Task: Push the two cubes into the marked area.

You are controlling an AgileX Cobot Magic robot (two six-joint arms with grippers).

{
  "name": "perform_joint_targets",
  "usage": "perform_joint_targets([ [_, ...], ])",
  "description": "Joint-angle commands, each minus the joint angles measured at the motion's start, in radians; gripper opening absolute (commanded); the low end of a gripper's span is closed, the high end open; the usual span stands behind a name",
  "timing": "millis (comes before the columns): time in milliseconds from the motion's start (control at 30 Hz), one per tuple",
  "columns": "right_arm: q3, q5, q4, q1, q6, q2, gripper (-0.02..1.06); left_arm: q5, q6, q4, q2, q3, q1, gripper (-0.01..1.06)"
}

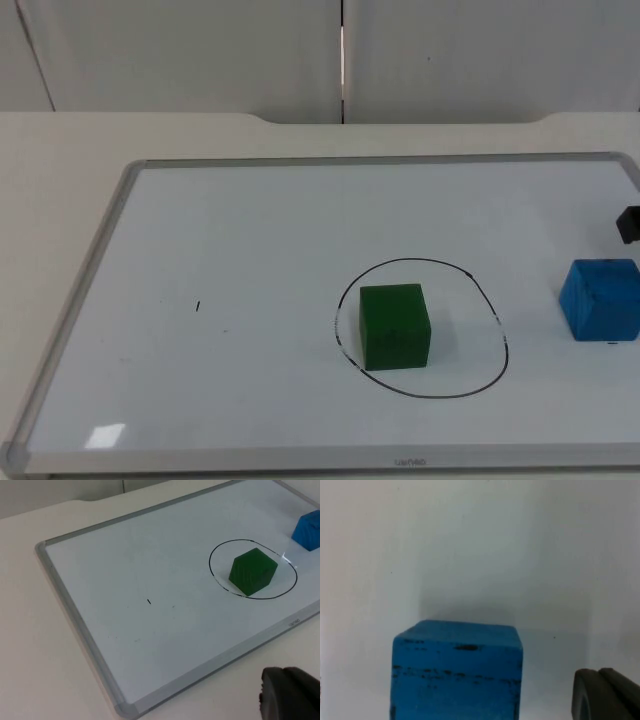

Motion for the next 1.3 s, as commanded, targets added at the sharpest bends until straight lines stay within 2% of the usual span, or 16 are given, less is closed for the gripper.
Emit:
perform_joint_targets([
  [0,-0.004,-0.009,0.006,-0.006,-0.005,-0.006,0.0,-0.005,-0.006,0.001,-0.004,0.005,0.0,0.0],
  [367,-0.004,0.009,0.006,0.007,-0.005,0.064,0.0,-0.005,-0.006,0.001,-0.004,0.005,0.0,0.0],
  [767,-0.004,-0.056,0.003,0.09,-0.005,0.066,0.0,-0.005,-0.006,0.001,-0.004,0.005,0.0,0.0],
  [1267,-0.004,-0.044,0.011,0.09,0.007,0.066,0.0,-0.005,-0.006,0.001,-0.004,0.005,0.0,0.0],
])
